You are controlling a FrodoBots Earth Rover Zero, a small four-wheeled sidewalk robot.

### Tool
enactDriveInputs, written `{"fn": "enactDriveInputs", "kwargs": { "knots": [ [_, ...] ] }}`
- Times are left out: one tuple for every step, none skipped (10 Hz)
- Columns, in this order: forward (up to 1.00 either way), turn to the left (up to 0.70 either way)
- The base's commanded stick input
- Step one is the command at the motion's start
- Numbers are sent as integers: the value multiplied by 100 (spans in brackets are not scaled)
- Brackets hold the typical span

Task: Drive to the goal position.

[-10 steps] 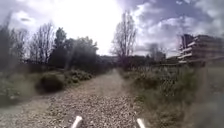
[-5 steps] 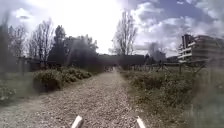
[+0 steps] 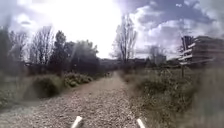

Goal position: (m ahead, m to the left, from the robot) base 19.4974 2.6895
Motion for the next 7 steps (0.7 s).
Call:
{"fn": "enactDriveInputs", "kwargs": {
  "knots": [
    [30,0],
    [30,0],
    [30,0],
    [30,0],
    [30,0],
    [30,0],
    [30,0]
  ]
}}
